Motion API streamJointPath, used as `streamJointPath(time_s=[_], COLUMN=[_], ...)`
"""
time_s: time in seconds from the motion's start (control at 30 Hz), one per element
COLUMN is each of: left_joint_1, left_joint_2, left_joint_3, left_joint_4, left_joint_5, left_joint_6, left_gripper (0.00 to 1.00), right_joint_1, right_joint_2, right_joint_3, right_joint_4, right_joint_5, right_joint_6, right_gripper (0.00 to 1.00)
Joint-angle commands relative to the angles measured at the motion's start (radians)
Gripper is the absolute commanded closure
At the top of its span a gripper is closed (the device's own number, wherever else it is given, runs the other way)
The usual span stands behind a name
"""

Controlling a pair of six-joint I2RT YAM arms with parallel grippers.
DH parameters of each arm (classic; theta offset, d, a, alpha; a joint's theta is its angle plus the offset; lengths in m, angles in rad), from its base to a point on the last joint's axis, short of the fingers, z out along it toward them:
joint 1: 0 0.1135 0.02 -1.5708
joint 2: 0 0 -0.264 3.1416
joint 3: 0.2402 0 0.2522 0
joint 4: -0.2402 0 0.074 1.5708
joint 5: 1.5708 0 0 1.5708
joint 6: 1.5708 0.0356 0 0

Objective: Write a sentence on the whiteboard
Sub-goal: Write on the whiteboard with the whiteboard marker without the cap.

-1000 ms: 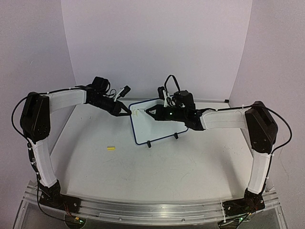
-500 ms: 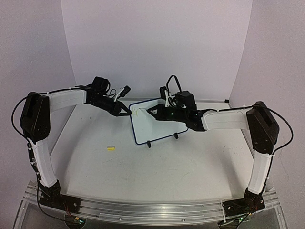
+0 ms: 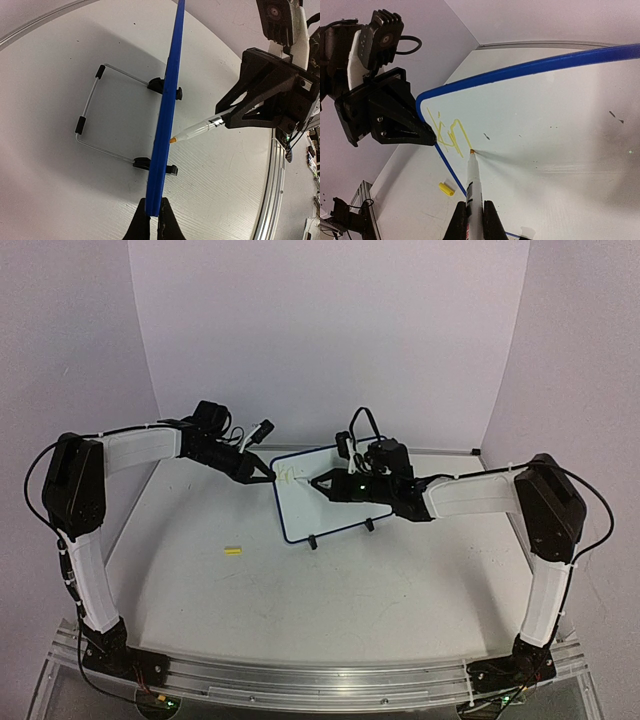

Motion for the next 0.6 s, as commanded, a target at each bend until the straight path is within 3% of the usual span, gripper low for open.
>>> streamJointPath(time_s=[0.0,0.57], left_joint_1=[-0.032,-0.032], left_joint_2=[-0.019,-0.020], left_joint_3=[0.017,0.014], left_joint_4=[-0.055,-0.054], left_joint_5=[-0.022,-0.022], left_joint_6=[0.033,0.034], left_gripper=[1.00,1.00], right_joint_1=[-0.011,-0.011], right_joint_2=[-0.030,-0.079], right_joint_3=[-0.011,-0.020], right_joint_4=[-0.002,0.007], right_joint_5=[0.049,-0.065], right_joint_6=[0.010,-0.007], right_gripper=[1.00,1.00])
